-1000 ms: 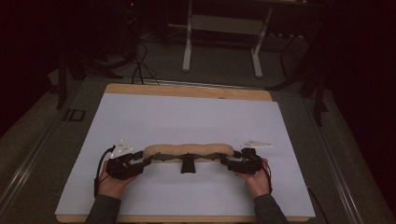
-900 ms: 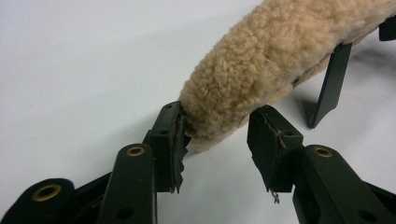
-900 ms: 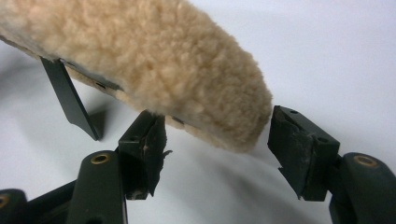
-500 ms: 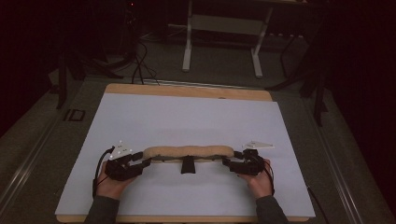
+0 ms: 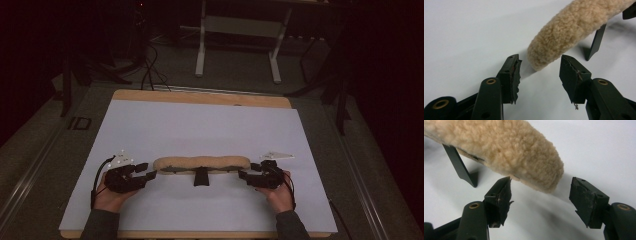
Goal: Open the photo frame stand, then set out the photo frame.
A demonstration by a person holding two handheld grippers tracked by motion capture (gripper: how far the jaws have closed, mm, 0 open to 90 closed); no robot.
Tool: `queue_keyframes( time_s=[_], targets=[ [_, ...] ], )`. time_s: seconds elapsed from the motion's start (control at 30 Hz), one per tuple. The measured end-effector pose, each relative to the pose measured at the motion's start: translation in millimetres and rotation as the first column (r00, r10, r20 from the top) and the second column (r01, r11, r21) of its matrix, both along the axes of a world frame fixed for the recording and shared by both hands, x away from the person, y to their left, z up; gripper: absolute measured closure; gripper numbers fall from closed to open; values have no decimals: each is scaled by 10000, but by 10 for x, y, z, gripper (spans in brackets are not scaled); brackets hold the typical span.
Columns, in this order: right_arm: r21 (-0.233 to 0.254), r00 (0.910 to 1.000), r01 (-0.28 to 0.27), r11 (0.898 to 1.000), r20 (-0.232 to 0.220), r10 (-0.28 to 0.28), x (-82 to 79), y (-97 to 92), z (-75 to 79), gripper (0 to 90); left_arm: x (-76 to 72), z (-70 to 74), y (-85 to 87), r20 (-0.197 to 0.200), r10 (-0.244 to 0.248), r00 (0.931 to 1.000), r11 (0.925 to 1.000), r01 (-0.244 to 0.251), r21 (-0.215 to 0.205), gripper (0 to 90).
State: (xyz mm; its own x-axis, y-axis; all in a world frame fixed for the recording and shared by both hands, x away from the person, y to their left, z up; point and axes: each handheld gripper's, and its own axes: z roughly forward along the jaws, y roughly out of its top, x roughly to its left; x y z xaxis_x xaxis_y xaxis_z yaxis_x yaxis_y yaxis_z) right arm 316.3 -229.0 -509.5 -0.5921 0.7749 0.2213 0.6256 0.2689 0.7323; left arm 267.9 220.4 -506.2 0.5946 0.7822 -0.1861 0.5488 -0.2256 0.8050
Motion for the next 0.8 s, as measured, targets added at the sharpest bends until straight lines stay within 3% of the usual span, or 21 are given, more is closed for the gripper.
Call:
queue_keyframes(
  time_s=[0.37,0.57,0.8],
  targets=[
    [-320,9997,-202,9993,-102,199,-8,13,1,329,-23,71,197,111,9,9999,9969,0,-789,483],
    [-284,9997,-194,9994,-170,189,-8,6,8,331,-36,106,278,238,211,9995,9947,-186,-1009,484],
    [-137,9996,-188,9997,-215,185,-12,5,7,360,-68,183,301,964,603,9935,9918,-487,-1186,511]
  ],
)
